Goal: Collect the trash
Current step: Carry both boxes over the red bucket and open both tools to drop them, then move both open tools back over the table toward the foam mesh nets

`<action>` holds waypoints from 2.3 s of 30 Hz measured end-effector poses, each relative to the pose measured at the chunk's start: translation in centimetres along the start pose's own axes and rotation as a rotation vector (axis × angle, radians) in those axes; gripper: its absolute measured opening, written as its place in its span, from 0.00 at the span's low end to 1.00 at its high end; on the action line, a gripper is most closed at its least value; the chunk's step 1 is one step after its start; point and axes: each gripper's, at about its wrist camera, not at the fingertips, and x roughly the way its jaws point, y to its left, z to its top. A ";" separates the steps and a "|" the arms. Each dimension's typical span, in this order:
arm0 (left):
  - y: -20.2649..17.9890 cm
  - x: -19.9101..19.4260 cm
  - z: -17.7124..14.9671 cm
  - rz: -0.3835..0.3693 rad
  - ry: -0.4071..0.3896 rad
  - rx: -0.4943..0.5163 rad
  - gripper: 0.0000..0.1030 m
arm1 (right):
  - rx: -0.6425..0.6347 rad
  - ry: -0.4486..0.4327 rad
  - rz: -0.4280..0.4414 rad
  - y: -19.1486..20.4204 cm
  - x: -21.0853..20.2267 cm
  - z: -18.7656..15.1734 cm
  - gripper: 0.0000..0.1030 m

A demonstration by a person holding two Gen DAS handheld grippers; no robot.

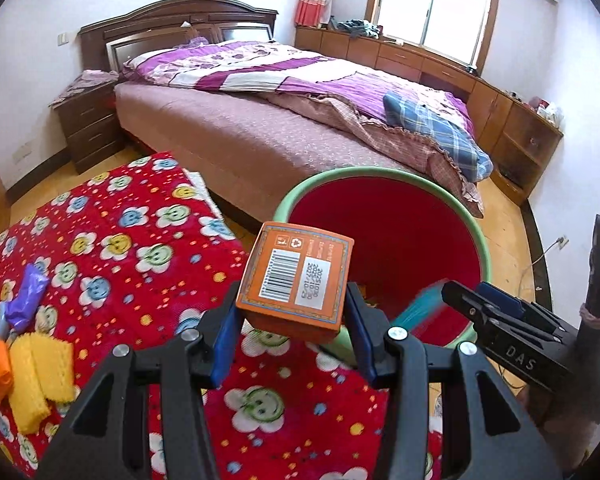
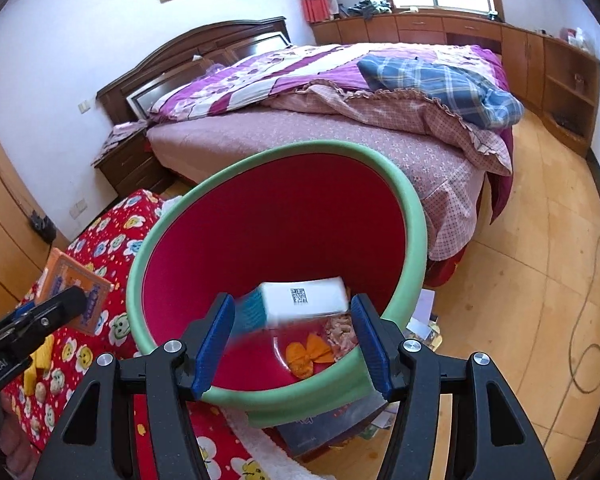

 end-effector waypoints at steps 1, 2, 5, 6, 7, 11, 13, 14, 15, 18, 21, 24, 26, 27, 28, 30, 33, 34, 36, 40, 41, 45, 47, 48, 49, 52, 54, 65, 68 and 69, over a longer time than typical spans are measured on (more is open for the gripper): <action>-0.3 0.3 0.1 -0.006 -0.001 0.004 0.48 | -0.001 0.000 0.002 -0.1 -0.1 0.0 0.61; -0.6 0.6 0.2 -0.015 0.000 0.009 0.48 | -0.001 0.000 0.002 -0.2 -0.1 0.1 0.61; -1.4 1.5 0.4 -0.042 0.010 0.020 0.48 | 0.001 0.002 0.009 -0.4 -0.3 0.1 0.61; -1.6 1.8 0.5 -0.048 0.014 0.022 0.48 | 0.001 0.002 0.011 -0.4 -0.4 0.2 0.61; -1.9 2.0 0.5 -0.057 0.020 0.024 0.48 | 0.001 0.001 0.013 -0.5 -0.5 0.2 0.61; -2.7 2.8 0.8 -0.092 0.030 0.030 0.49 | 0.004 -0.008 0.027 -0.8 -1.1 0.1 0.61; -3.0 2.9 0.9 -0.094 0.033 0.031 0.54 | 0.008 -0.012 0.029 -0.9 -1.4 0.1 0.61; -3.1 2.9 0.9 -0.096 0.032 0.027 0.54 | 0.010 -0.016 0.031 -1.0 -1.6 0.1 0.61; -3.2 2.8 0.9 -0.099 0.031 0.022 0.54 | 0.012 -0.017 0.031 -1.0 -1.7 0.1 0.61; -3.1 2.4 0.8 -0.103 0.026 0.007 0.54 | 0.014 -0.024 0.032 -1.1 -2.2 0.0 0.61; -2.8 1.6 0.7 -0.103 0.018 0.000 0.54 | 0.013 -0.037 0.030 -1.0 -2.9 -0.2 0.61; -2.4 0.5 0.4 -0.095 0.011 -0.001 0.54 | 0.021 -0.044 0.041 -0.7 -3.4 -0.5 0.61; -2.0 -0.4 0.2 -0.090 0.005 -0.006 0.55 | 0.023 -0.049 0.049 -0.4 -3.8 -0.7 0.61; -1.8 -0.8 0.1 -0.086 0.001 -0.009 0.54 | 0.023 -0.052 0.051 -0.2 -4.0 -0.8 0.61; -1.5 -1.3 0.0 -0.082 -0.002 -0.013 0.54 | 0.020 -0.053 0.054 0.0 -4.2 -0.9 0.61; -1.0 -2.2 -0.3 -0.077 -0.009 -0.023 0.54 | 0.013 -0.056 0.060 0.6 -4.7 -1.1 0.61; 0.1 -3.7 -0.9 -0.064 -0.018 -0.036 0.54 | -0.007 -0.060 0.072 1.7 -5.4 -1.5 0.61; 0.4 -4.2 -1.1 -0.059 -0.024 -0.040 0.54 | -0.014 -0.062 0.076 2.1 -5.6 -1.7 0.61; 1.3 -5.1 -1.5 -0.046 -0.035 -0.048 0.54 | -0.030 -0.063 0.085 3.0 -5.9 -2.1 0.62; 3.3 -6.8 -2.5 -0.001 -0.045 -0.067 0.55 | -0.033 -0.057 0.097 4.2 -6.0 -2.6 0.67; 3.7 -7.1 -2.6 0.007 -0.047 -0.072 0.54 | -0.033 -0.054 0.100 4.5 -6.1 -2.8 0.67; 6.1 -8.6 -3.6 0.056 -0.054 -0.106 0.55 | -0.051 -0.053 0.115 6.0 -6.3 -3.5 0.67; 7.3 -9.3 -4.0 0.070 -0.054 -0.128 0.55 | -0.057 -0.052 0.124 6.6 -6.4 -3.8 0.67; 7.9 -9.5 -4.2 0.078 -0.054 -0.139 0.55 | -0.060 -0.050 0.130 6.9 -6.4 -3.9 0.67; 8.5 -9.9 -4.4 0.087 -0.054 -0.150 0.55 | -0.061 -0.049 0.133 7.2 -6.5 -4.0 0.67; 10.2 -10.7 -5.1 0.117 -0.057 -0.174 0.55 | -0.064 -0.039 0.137 8.0 -6.6 -4.5 0.67; 11.5 -11.2 -5.5 0.136 -0.060 -0.192 0.55 | -0.067 -0.029 0.142 8.5 -6.6 -4.7 0.67; 19.4 -12.2 -6.8 0.266 -0.058 -0.308 0.55 | -0.087 -0.006 0.158 10.8 -6.3 -5.4 0.68; 21.3 -12.3 -7.0 0.288 -0.052 -0.331 0.55 | -0.079 0.003 0.161 11.0 -5.9 -5.4 0.68; 21.8 -12.2 -7.1 0.293 -0.050 -0.339 0.56 | -0.078 0.005 0.161 11.1 -5.8 -5.4 0.69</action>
